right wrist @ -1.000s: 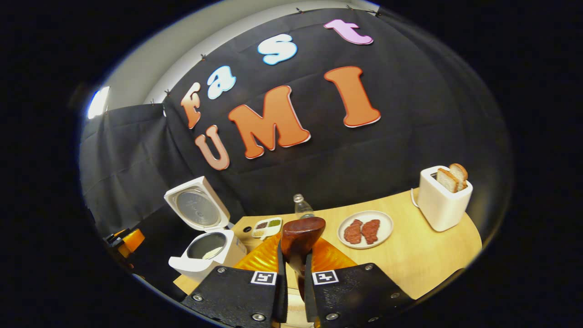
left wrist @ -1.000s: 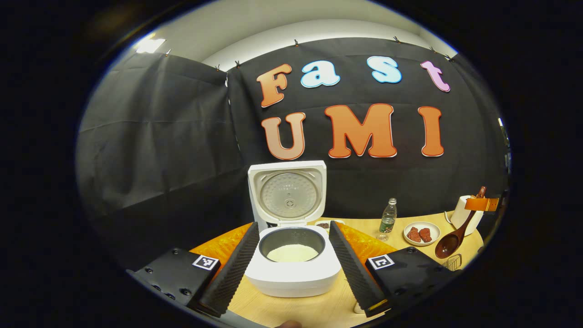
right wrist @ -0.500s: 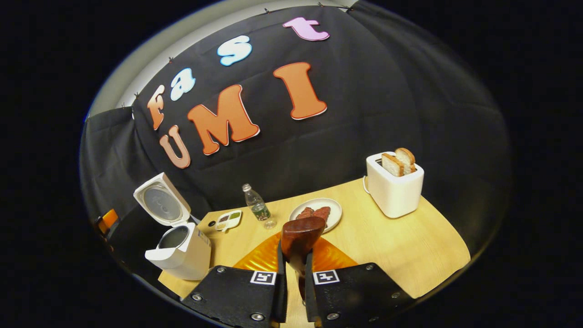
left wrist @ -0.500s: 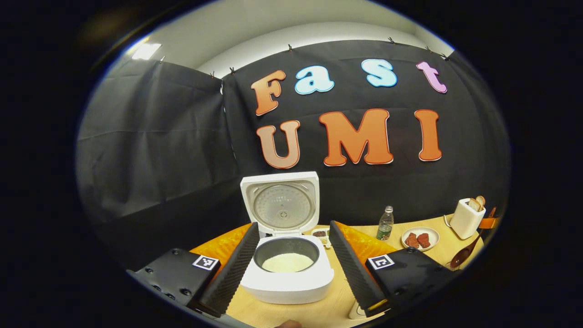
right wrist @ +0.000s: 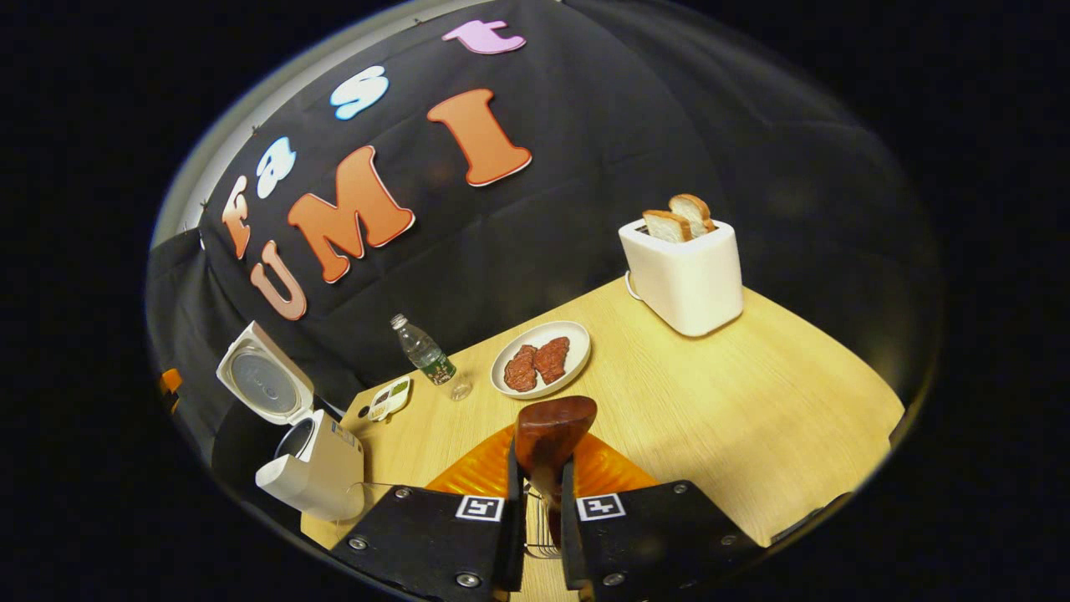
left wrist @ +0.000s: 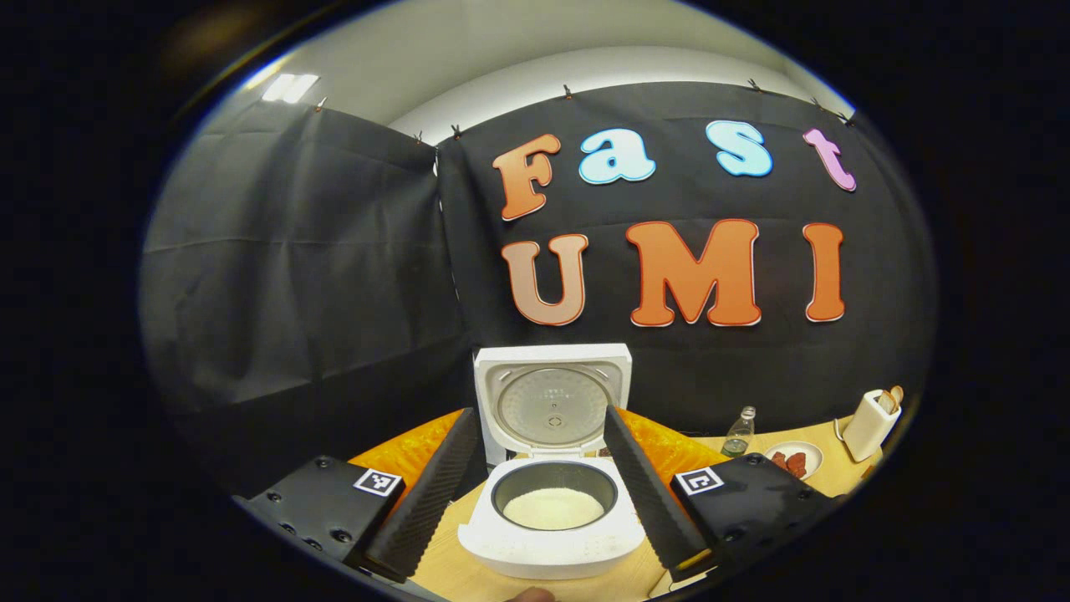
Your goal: Close the left gripper, press the button to open the rice cooker; take a wooden spoon from the chopstick holder with the right hand, scoop a spoonful of rice and pour it into the rice cooker, then put the wooden spoon back into the chopstick holder.
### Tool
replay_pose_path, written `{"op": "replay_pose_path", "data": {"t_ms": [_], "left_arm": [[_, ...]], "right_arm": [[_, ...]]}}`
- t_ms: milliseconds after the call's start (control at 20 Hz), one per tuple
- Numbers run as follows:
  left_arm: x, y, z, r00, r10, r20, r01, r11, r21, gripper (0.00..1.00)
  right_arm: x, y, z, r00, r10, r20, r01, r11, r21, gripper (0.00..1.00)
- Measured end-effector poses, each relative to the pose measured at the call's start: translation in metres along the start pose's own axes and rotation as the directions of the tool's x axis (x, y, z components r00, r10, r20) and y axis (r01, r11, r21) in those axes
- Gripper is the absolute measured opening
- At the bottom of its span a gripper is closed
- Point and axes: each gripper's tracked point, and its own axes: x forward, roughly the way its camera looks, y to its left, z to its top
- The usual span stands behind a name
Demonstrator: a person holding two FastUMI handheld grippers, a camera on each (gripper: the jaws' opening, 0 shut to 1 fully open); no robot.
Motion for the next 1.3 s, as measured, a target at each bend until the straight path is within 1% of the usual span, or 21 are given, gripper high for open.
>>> {"op": "replay_pose_path", "data": {"t_ms": [50,150,250,350,400,450,500,550,600,650,700,750,850,900,950,1050,1100,1150,1200,1250,1300], "left_arm": [[0.008,0.006,0.005,1.000,0.006,0.001,-0.006,1.000,-0.018,1.00],[0.027,0.013,0.015,1.000,-0.002,-0.010,0.001,0.998,-0.060,1.00],[0.052,0.014,0.029,1.000,-0.024,-0.016,0.022,0.993,-0.112,1.00],[0.081,0.011,0.049,0.999,-0.046,-0.007,0.045,0.992,-0.120,1.00],[0.097,0.008,0.057,0.999,-0.051,0.000,0.050,0.992,-0.112,1.00],[0.117,0.004,0.066,0.998,-0.061,0.001,0.061,0.993,-0.100,1.00],[0.135,0.000,0.069,0.998,-0.068,-0.004,0.067,0.993,-0.092,1.00],[0.154,-0.009,0.071,0.995,-0.095,-0.021,0.093,0.992,-0.086,1.00],[0.173,-0.019,0.064,0.991,-0.114,-0.070,0.109,0.991,-0.075,0.99],[0.188,-0.027,0.057,0.984,-0.138,-0.111,0.131,0.989,-0.068,0.99],[0.206,-0.035,0.052,0.979,-0.151,-0.136,0.142,0.987,-0.069,1.00],[0.222,-0.040,0.047,0.972,-0.157,-0.172,0.147,0.986,-0.074,1.00],[0.252,-0.048,0.035,0.956,-0.173,-0.235,0.149,0.982,-0.116,1.00],[0.265,-0.052,0.027,0.945,-0.181,-0.271,0.150,0.980,-0.130,1.00],[0.274,-0.057,0.018,0.936,-0.175,-0.306,0.145,0.982,-0.119,1.00],[0.288,-0.061,0.002,0.921,-0.158,-0.356,0.146,0.987,-0.060,1.00],[0.292,-0.066,-0.007,0.909,-0.159,-0.385,0.149,0.987,-0.057,1.00],[0.293,-0.062,-0.011,0.907,-0.128,-0.400,0.129,0.991,-0.026,1.00],[0.294,-0.061,-0.015,0.899,-0.111,-0.424,0.124,0.992,0.005,1.00],[0.296,-0.064,-0.014,0.901,-0.123,-0.416,0.133,0.991,-0.003,1.00],[0.292,-0.067,-0.021,0.886,-0.136,-0.444,0.146,0.989,-0.013,1.00]], "right_arm": [[0.002,-0.001,-0.001,1.000,-0.002,0.007,0.002,0.999,0.032,0.18],[0.002,-0.008,-0.006,1.000,-0.020,0.013,0.019,0.998,0.062,0.20],[0.002,-0.013,-0.017,0.999,-0.038,-0.032,0.040,0.997,0.066,0.23],[0.000,-0.019,-0.016,0.995,-0.077,-0.056,0.080,0.995,0.053,0.25],[-0.001,-0.024,-0.020,0.991,-0.101,-0.082,0.104,0.994,0.036,0.29],[-0.005,-0.024,-0.018,0.989,-0.117,-0.086,0.119,0.993,0.022,0.41],[-0.007,-0.024,-0.014,0.988,-0.132,-0.077,0.133,0.991,0.004,0.49],[-0.012,-0.025,-0.008,0.987,-0.149,-0.064,0.148,0.989,-0.017,0.63],[-0.017,-0.027,-0.002,0.984,-0.170,-0.048,0.168,0.985,-0.040,0.69],[-0.023,-0.028,0.004,0.981,-0.189,-0.033,0.187,0.981,-0.060,0.79],[-0.030,-0.028,0.012,0.978,-0.207,-0.016,0.205,0.976,-0.078,0.82],[-0.038,-0.028,0.020,0.975,-0.221,0.003,0.221,0.971,-0.093,0.89],[-0.055,-0.026,0.037,0.970,-0.239,0.049,0.243,0.964,-0.108,0.93],[-0.065,-0.024,0.043,0.968,-0.243,0.060,0.248,0.963,-0.109,0.93],[-0.073,-0.024,0.047,0.966,-0.249,0.065,0.255,0.961,-0.108,0.93],[-0.088,-0.023,0.055,0.962,-0.258,0.087,0.266,0.959,-0.100,0.93],[-0.095,-0.023,0.057,0.961,-0.261,0.094,0.270,0.958,-0.098,0.93],[-0.100,-0.024,0.059,0.960,-0.262,0.097,0.271,0.957,-0.100,0.93],[-0.104,-0.025,0.059,0.959,-0.265,0.099,0.275,0.956,-0.105,0.93],[-0.107,-0.025,0.060,0.960,-0.262,0.102,0.273,0.956,-0.109,0.93],[-0.109,-0.026,0.062,0.960,-0.262,0.103,0.273,0.956,-0.110,0.93]]}}
